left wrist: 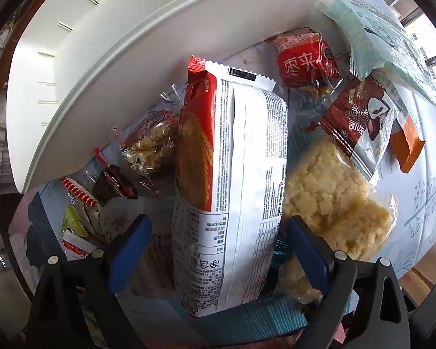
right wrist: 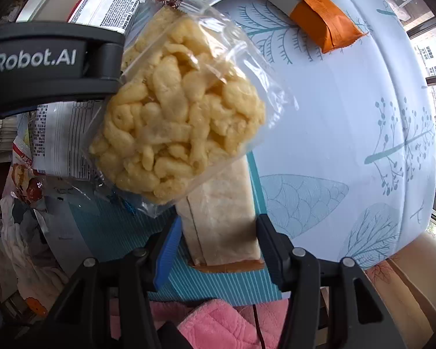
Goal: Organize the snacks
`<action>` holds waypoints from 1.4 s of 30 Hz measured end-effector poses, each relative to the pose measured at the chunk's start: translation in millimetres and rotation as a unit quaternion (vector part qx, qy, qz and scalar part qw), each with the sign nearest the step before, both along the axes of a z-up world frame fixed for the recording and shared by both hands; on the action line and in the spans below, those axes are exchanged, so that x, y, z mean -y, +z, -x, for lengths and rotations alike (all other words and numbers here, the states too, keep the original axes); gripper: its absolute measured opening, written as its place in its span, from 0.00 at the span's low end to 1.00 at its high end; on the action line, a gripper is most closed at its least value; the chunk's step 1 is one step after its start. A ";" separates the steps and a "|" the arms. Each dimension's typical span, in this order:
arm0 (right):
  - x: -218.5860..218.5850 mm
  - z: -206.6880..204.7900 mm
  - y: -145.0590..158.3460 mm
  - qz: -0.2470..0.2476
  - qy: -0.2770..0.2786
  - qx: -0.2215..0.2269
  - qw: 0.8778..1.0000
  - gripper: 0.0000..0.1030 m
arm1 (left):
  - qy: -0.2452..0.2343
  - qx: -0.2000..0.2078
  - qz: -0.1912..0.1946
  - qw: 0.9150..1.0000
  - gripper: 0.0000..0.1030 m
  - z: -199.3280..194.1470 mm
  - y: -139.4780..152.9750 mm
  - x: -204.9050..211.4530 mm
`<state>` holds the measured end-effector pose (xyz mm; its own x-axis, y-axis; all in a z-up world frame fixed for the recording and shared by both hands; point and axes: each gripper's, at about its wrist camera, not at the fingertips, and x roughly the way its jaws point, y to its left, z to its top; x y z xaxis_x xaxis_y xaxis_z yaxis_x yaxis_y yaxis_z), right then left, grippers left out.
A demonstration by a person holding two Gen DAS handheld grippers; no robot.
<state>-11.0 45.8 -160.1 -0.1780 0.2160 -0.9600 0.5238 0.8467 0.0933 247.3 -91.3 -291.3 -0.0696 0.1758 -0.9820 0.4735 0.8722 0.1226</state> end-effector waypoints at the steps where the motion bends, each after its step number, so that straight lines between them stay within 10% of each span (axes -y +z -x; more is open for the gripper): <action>1: -1.4 -0.9 -0.2 0.000 0.000 0.003 1.000 0.53 | 0.004 -0.003 0.006 1.000 0.89 1.3 1.4 -0.4; 7: -14.2 -4.2 -4.3 0.006 0.016 0.012 1.000 0.54 | 0.016 -0.007 0.036 0.999 0.58 0.2 1.5 -18.9; 15: -15.5 1.3 -5.6 -0.003 0.022 0.021 1.000 0.52 | 0.034 -0.015 0.031 0.999 0.55 5.5 5.8 -26.2; 24: 1.7 20.7 10.3 -0.016 0.025 0.035 0.999 0.01 | 0.069 -0.012 0.041 0.997 0.55 38.2 31.3 -40.1; 30: 22.6 22.6 28.3 -0.048 0.035 0.078 0.995 0.01 | 0.103 0.013 0.066 0.992 0.53 57.5 66.1 -66.3; 36: 4.0 14.9 21.7 -0.068 0.073 0.071 0.993 0.33 | 0.150 0.042 0.093 0.983 0.53 75.0 93.6 -93.5; 42: -24.5 12.0 3.1 -0.048 0.116 0.041 0.991 0.44 | 0.195 0.074 0.119 0.971 0.53 89.8 123.1 -115.8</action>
